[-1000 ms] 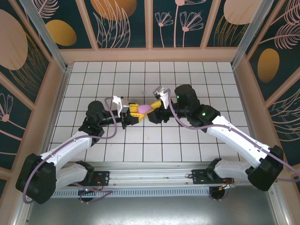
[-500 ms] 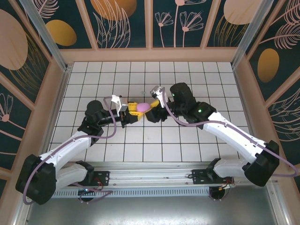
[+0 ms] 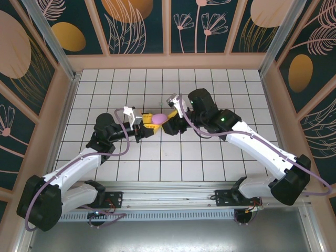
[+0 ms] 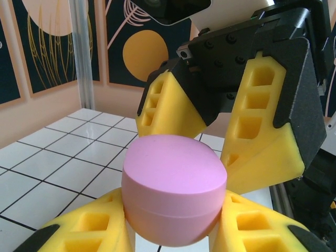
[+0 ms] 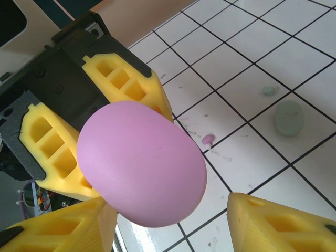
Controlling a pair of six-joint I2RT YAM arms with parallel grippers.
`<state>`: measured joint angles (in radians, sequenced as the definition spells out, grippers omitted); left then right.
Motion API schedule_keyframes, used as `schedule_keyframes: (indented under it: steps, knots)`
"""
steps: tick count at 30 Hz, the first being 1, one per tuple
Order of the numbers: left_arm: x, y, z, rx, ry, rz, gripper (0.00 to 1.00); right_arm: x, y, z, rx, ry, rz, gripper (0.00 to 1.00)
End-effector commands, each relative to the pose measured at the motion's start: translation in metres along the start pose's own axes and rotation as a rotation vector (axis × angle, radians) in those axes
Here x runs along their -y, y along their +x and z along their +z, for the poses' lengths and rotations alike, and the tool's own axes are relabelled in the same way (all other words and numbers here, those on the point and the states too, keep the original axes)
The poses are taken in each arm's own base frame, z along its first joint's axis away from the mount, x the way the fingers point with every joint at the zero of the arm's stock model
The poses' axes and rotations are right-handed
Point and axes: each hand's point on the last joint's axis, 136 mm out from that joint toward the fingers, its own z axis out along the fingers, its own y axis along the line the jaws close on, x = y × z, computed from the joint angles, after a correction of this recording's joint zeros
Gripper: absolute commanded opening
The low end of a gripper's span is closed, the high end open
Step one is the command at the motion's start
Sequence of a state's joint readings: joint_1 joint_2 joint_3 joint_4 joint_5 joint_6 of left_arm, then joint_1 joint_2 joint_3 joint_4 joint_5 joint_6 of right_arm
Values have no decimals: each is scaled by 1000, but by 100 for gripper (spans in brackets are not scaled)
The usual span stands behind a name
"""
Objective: Insert wireless bluetooth earbuds into charging case
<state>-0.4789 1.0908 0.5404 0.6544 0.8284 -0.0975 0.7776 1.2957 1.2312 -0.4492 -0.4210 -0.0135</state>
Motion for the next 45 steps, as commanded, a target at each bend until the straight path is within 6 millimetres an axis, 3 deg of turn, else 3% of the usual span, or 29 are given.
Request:
schedule_keyframes:
  steps: [1, 21, 31, 45]
  knots:
    - [32, 2, -2, 1, 151, 52, 11, 23, -39, -13, 113, 97, -3, 57]
    - [30, 7, 0, -15, 153, 43, 10, 36, -39, -12, 76, 65, 62, 57]
    - [26, 6, 1, -12, 131, 40, 10, 8, -29, -29, 96, -48, 48, 58]
    - [25, 5, 1, -12, 124, 39, 10, 0, -27, -36, 96, -67, 41, 59]
